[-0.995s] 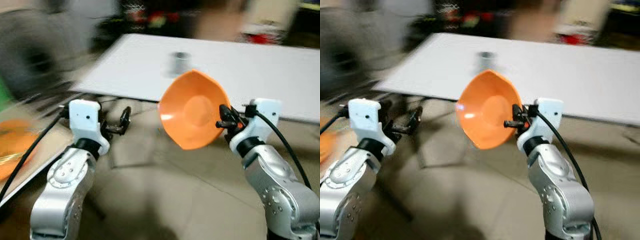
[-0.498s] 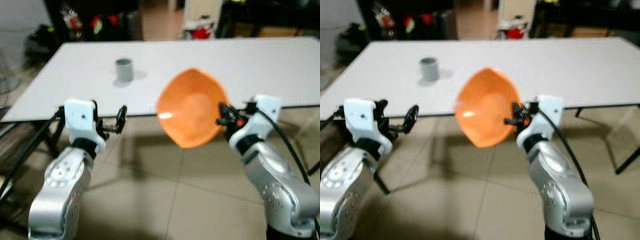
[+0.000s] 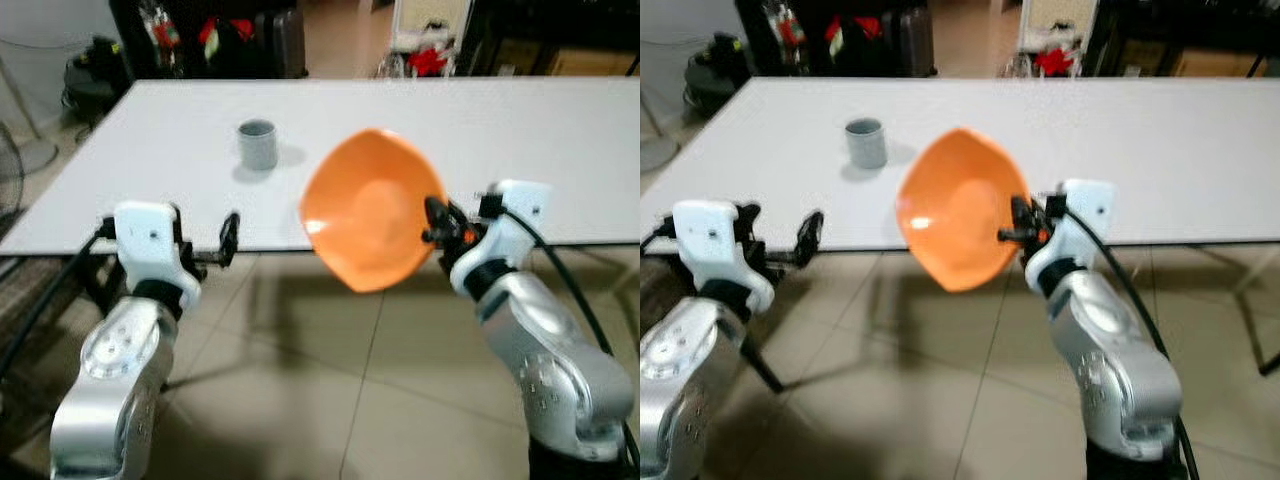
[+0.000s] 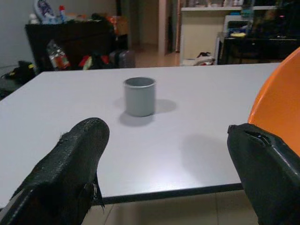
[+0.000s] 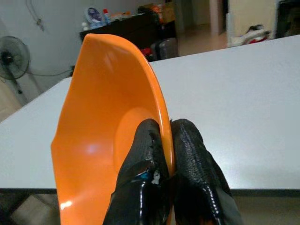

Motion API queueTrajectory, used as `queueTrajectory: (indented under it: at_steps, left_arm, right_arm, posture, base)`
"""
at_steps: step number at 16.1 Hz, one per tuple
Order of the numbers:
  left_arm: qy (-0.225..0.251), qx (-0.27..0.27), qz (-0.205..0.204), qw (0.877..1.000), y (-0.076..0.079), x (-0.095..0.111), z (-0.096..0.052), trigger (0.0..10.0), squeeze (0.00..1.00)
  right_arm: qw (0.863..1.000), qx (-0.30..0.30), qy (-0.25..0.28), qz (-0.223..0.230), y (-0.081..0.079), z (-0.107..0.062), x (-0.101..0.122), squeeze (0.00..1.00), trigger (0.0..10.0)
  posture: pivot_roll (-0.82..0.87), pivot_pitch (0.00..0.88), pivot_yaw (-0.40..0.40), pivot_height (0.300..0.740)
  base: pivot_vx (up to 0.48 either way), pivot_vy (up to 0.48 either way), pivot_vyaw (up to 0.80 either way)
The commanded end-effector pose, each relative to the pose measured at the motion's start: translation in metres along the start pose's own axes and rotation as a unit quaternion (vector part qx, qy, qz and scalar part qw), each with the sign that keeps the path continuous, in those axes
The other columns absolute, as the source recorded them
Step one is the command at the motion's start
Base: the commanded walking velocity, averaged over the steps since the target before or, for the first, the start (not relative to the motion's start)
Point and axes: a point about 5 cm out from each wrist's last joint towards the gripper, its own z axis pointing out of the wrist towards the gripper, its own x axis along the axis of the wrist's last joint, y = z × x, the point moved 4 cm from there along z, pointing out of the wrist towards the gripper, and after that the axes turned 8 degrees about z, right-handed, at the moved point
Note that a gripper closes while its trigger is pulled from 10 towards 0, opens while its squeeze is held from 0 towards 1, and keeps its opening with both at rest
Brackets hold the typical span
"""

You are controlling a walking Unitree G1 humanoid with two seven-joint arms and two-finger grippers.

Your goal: Setting the table

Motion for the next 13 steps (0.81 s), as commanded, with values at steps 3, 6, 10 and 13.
queueTrajectory:
  at_steps: [3,6,10,13]
  left_arm:
    - [0.000,-0.005,0.005,1.000,0.0015,0.0023,-0.0033,10.0,0.00]
    - [-0.003,-0.009,0.010,1.000,0.0032,0.0011,-0.0051,10.0,0.00]
    - [0.000,-0.013,0.009,1.000,0.0062,0.0023,-0.0044,10.0,0.00]
    - [0.005,-0.014,0.005,1.000,0.0080,0.0045,-0.0034,10.0,0.00]
  right_arm:
    - [1.000,-0.002,0.014,0.001,0.0016,-0.0002,0.0064,0.00,10.0]
    - [1.000,-0.004,0.010,0.002,0.0039,0.0009,0.0039,0.00,10.0]
    - [1.000,-0.006,0.009,0.004,0.0072,0.0033,0.0037,0.00,10.0]
    - [1.000,0.002,0.012,0.000,0.0051,0.0045,0.0069,0.00,10.0]
  posture:
    - [-0.07,0.000,0.015,0.740]
    - [-0.06,0.000,0.013,0.740]
    - [-0.07,0.000,-0.003,0.740]
    - [-0.09,0.000,-0.007,0.740]
  base:
    - [0.282,0.000,0.00]
    - [0.281,0.000,0.00]
    - [0.281,0.000,0.00]
    - [0.275,0.000,0.00]
